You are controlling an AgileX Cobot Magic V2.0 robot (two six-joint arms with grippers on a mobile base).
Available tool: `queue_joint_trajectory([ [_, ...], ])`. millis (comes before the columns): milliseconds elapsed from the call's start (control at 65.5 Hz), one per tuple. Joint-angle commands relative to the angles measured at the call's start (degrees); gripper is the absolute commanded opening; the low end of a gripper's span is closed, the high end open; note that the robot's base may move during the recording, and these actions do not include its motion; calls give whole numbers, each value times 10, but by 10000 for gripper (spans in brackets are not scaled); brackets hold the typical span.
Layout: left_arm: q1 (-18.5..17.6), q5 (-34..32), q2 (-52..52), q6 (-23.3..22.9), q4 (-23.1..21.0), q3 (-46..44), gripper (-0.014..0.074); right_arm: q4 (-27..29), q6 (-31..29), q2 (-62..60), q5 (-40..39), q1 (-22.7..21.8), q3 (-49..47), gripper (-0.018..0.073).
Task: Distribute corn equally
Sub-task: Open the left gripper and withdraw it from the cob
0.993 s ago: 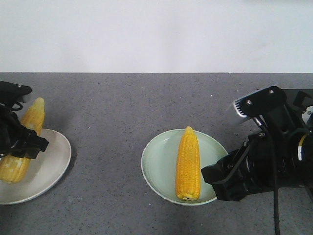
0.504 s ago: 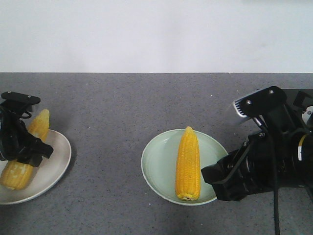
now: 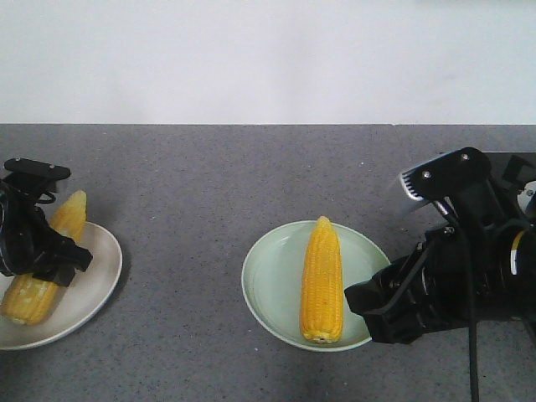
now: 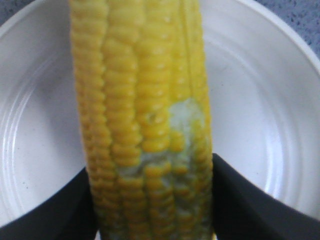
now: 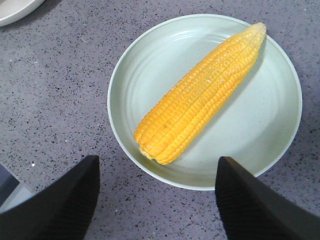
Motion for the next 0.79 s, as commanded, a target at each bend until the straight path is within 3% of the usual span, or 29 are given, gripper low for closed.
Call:
queue_joint_trajectory([
  [0,0,-9,-24,1,0,-16,448,3,-2,-11,-25,1,-15,468],
  [611,0,2,-208,3,-8,-16,451,3,-2,-11,-24,1,-15,468],
  [779,0,-1,-265,26,-50,-16,451,3,-2,-11,-24,1,-15,468],
])
